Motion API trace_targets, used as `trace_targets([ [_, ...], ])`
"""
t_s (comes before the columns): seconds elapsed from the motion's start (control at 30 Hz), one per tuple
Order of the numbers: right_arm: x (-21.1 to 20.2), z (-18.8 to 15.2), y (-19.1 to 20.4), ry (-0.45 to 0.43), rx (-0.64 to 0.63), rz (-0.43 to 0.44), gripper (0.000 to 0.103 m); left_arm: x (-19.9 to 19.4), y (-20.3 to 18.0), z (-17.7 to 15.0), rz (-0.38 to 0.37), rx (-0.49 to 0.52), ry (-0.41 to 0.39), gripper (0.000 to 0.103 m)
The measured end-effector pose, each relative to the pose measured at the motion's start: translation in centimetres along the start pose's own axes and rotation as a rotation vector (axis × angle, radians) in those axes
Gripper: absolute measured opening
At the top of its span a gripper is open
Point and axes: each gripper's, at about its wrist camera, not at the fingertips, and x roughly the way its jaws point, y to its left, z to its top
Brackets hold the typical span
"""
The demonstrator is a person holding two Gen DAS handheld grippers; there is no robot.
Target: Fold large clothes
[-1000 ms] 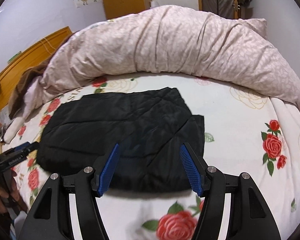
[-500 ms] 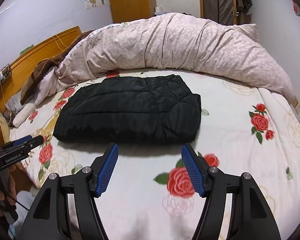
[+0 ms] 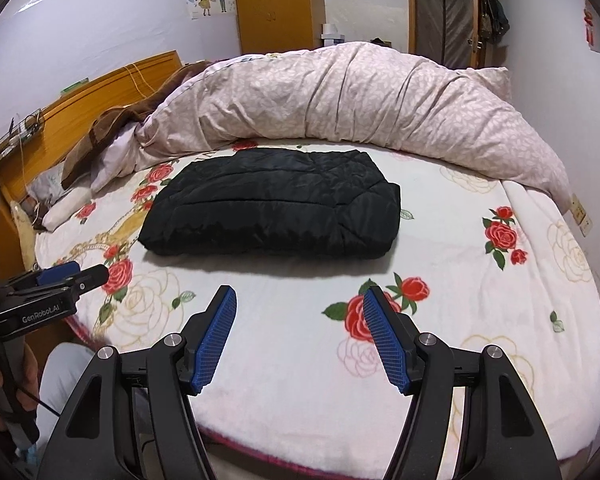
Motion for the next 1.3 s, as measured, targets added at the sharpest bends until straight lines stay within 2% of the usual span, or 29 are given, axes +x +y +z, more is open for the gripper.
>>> trace_targets([
  [0.37, -1.3, -1.7, 1.4, 0.001, -0.030, -0.010, 0.066, -2.1, 0.2, -2.1, 0.038, 0.018, -0.015, 0.070],
  [1.3, 0.5, -1.8, 1.3, 0.042, -0.031, -0.019, 0.066, -0.1, 1.0, -2.1, 0.055, 0.013, 0.014, 0.071],
])
